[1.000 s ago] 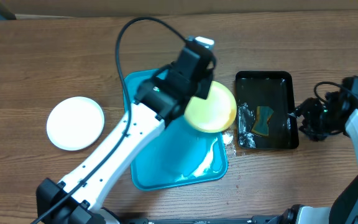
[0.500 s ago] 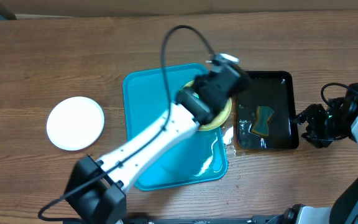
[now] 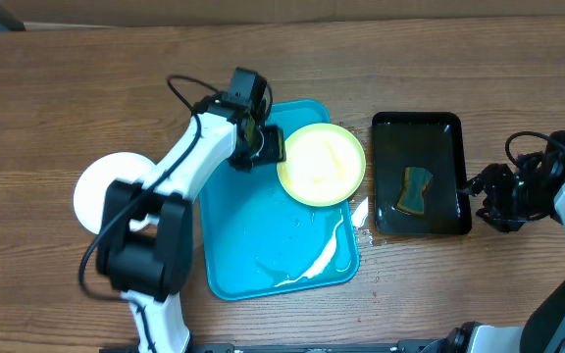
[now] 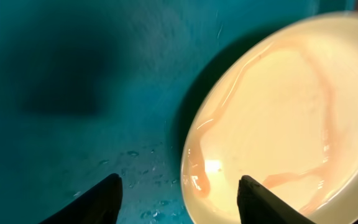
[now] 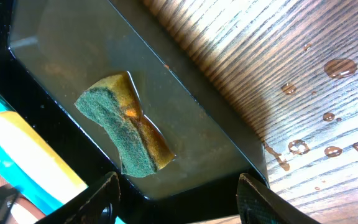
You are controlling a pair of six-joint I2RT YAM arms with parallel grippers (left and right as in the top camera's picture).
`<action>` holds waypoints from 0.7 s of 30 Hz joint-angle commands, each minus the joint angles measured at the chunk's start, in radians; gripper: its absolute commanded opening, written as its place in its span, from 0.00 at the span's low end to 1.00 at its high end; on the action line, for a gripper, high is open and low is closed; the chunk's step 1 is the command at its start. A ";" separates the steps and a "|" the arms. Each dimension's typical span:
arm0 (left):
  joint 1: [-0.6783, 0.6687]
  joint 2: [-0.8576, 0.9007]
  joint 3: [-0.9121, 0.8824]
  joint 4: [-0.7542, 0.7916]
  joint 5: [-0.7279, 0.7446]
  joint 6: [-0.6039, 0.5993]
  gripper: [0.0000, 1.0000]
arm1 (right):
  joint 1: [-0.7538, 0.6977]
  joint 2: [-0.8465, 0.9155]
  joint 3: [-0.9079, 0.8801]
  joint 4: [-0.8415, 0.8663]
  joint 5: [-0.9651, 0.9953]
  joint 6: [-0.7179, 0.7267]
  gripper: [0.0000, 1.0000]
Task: Clean dirty plates on tray and stack at the side
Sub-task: 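Lift the yellow plate with the left gripper off the teal tray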
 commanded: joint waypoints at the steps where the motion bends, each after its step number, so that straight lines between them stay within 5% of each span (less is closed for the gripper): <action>1: -0.008 0.069 -0.014 0.001 0.210 0.120 0.56 | -0.003 -0.014 0.007 0.005 -0.013 -0.023 0.62; 4: -0.028 0.121 -0.014 0.006 0.199 0.129 0.43 | -0.003 -0.014 0.007 0.005 -0.013 -0.023 0.62; 8: -0.045 0.145 -0.014 0.014 0.199 0.125 0.04 | -0.003 -0.014 0.007 0.005 -0.013 -0.023 0.62; 14: -0.041 0.093 0.038 -0.027 0.169 0.117 0.04 | -0.003 -0.014 0.006 0.005 -0.013 -0.023 0.62; 21: -0.091 -0.038 0.245 -0.174 -0.068 0.115 0.04 | -0.003 -0.014 0.007 0.005 -0.013 -0.023 0.62</action>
